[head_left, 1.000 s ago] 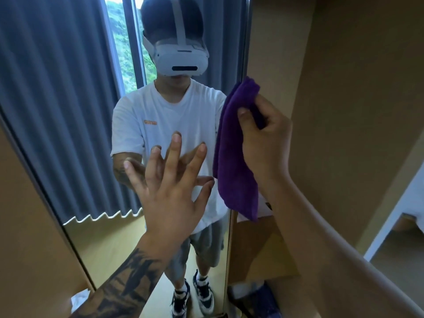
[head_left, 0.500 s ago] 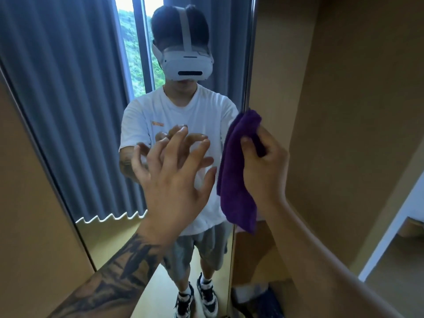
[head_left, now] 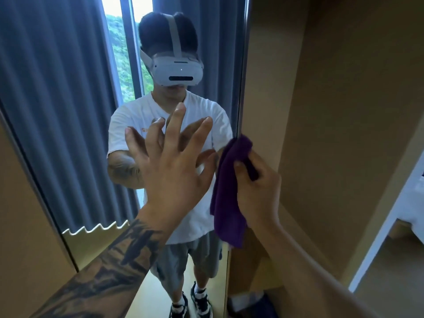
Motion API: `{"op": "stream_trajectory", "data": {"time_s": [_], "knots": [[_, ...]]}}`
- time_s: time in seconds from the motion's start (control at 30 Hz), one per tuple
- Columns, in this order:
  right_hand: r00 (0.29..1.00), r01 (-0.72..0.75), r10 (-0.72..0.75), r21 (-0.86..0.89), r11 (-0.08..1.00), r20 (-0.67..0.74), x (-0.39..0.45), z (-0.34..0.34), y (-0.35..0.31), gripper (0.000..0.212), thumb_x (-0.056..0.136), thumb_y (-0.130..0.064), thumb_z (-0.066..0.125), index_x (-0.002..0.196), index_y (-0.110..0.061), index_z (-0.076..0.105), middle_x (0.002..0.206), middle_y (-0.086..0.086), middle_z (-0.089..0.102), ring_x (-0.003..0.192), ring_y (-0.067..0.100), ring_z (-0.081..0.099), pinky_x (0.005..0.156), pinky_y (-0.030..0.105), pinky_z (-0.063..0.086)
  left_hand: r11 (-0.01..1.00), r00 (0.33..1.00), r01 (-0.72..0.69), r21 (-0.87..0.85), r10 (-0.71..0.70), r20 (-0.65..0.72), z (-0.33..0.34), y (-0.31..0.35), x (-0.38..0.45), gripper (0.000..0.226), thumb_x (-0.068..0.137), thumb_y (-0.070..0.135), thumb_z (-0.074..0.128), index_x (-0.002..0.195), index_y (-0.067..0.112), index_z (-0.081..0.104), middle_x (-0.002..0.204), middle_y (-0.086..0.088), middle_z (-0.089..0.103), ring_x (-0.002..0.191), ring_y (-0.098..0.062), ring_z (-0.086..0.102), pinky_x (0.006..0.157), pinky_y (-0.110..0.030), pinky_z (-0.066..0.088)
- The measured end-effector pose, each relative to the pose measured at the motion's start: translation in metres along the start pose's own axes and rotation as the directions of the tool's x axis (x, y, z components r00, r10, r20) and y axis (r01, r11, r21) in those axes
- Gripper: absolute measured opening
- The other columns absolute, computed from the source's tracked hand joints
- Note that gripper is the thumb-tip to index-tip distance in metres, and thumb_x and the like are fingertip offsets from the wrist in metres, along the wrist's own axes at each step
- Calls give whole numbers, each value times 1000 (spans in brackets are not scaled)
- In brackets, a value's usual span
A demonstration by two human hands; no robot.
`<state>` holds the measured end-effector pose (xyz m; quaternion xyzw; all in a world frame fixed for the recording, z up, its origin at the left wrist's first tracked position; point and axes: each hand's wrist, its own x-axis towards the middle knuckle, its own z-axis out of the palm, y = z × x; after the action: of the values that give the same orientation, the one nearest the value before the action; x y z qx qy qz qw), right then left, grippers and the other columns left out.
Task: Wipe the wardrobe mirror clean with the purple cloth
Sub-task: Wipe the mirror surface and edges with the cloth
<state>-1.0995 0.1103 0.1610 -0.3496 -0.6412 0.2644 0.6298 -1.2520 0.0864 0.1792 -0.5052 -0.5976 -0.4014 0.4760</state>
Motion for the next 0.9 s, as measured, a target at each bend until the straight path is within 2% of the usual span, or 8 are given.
{"op": "stream_trajectory", "data": {"time_s": [0.1, 0.2, 0.33, 0.47, 0.6, 0.73, 0.8, 0.9], "knots": [[988, 150, -148, 27, 988, -46, 49, 1, -33, 24, 104, -15, 60, 110, -35, 72, 89, -11, 74, 82, 9, 71, 76, 33, 61, 1000, 1000, -6, -4, 6, -22, 6, -3, -3, 49, 96, 56, 57, 143, 39, 59, 158, -2, 47, 136, -34, 45, 113, -73, 21], [973, 209, -202, 55, 976, -112, 76, 4, -51, 24, 102, -12, 61, 121, -23, 71, 94, -17, 73, 88, 3, 70, 78, 17, 57, 1000, 999, -3, -17, 2, -34, 9, -2, -5, 49, 97, 57, 55, 143, 39, 59, 158, -2, 47, 138, -32, 40, 114, -74, 19], [981, 170, -165, 44, 984, -98, 39, 11, -21, 23, 106, -15, 57, 116, -33, 67, 89, -11, 72, 81, 9, 70, 75, 31, 60, 999, 999, -5, -36, 3, -37, 10, -2, -6, 48, 98, 55, 55, 144, 39, 59, 159, -2, 47, 139, -34, 42, 115, -74, 19], [997, 65, -63, 56, 996, -39, 2, 7, 4, 38, 106, -16, 57, 110, -53, 62, 92, -14, 74, 81, 13, 72, 75, 44, 62, 1000, 999, -14, -14, 13, -39, 8, -2, -6, 49, 97, 54, 57, 144, 39, 58, 158, -2, 47, 137, -34, 44, 115, -73, 19], [985, 165, -161, 64, 984, -69, 42, 4, -28, 28, 103, -13, 61, 109, -39, 69, 88, -9, 75, 78, 12, 71, 73, 41, 60, 1000, 1000, -9, -15, 9, -14, 4, -3, -5, 50, 96, 54, 59, 144, 39, 58, 158, -1, 47, 137, -35, 44, 115, -73, 19], [967, 215, -204, 61, 975, -150, 88, 7, -58, 32, 101, -16, 62, 133, -15, 69, 106, -10, 77, 96, 5, 72, 88, 35, 61, 1000, 1000, 1, -23, -1, 6, 0, -1, -3, 52, 94, 53, 62, 144, 39, 58, 158, -2, 47, 137, -36, 45, 113, -74, 20], [968, 210, -199, 66, 975, -151, 77, 8, -54, 27, 103, -16, 60, 128, -17, 71, 96, -13, 75, 88, 6, 71, 82, 31, 61, 1000, 1000, -9, -22, 10, 15, -2, -1, -3, 52, 93, 53, 62, 144, 39, 59, 158, -3, 47, 136, -37, 47, 113, -73, 21], [975, 205, -202, 18, 979, -89, 33, 6, -24, 21, 107, -19, 56, 112, -37, 66, 87, -10, 71, 76, 10, 69, 72, 39, 59, 999, 999, -28, -24, 29, 29, -6, -5, -3, 53, 93, 53, 63, 144, 37, 58, 159, -4, 45, 136, -38, 47, 113, -73, 21]]}}
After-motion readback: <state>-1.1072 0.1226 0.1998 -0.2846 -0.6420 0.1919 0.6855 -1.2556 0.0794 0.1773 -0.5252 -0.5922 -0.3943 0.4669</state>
